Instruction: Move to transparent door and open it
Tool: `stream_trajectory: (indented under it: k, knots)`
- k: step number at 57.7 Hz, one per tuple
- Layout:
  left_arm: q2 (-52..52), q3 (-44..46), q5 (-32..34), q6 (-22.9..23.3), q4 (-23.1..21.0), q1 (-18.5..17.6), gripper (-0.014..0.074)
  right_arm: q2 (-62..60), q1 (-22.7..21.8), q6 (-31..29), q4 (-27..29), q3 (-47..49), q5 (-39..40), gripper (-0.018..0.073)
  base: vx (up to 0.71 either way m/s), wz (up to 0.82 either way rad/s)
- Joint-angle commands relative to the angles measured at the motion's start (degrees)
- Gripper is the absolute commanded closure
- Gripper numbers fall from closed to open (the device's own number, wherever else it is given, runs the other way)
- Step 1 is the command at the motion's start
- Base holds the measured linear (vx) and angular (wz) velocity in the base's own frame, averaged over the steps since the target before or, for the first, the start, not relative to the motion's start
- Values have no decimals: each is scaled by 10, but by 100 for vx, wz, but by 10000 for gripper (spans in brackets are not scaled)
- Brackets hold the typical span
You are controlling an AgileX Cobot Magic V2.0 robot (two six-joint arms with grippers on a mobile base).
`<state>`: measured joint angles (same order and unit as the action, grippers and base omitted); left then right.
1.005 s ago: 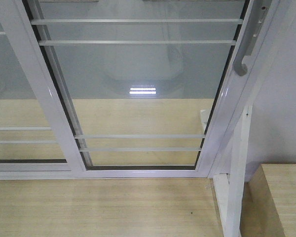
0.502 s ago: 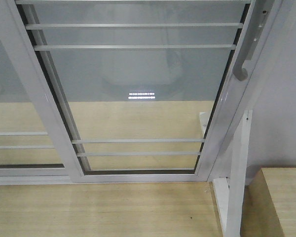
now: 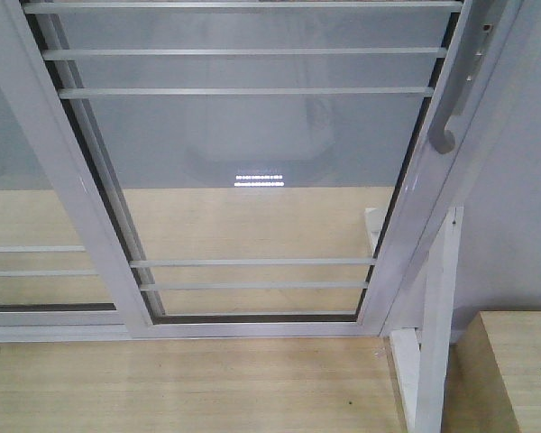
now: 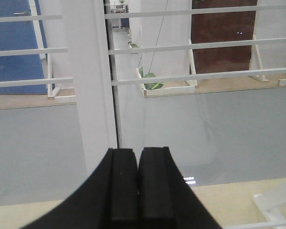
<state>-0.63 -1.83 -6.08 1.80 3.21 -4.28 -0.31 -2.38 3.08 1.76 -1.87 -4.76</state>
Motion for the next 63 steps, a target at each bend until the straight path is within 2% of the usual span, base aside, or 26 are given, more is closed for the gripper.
stream_trajectory:
  k: [1,48,57,63]
  knots:
    - [-1,-8,51,0,-5,-3,603,11,0,-5,0,-1,37,565,0,1]
    - [-1,-8,55,0,-5,-3,603,11,0,-5,-1,-1,44,565,0,0]
    - [-1,-7,78,4,-6,-3,603,11,0,-5,1,-1,90,565,0,0]
    - [-1,-1,131,31,-6,-3,603,12,0,-4,4,1,143,565,0,0]
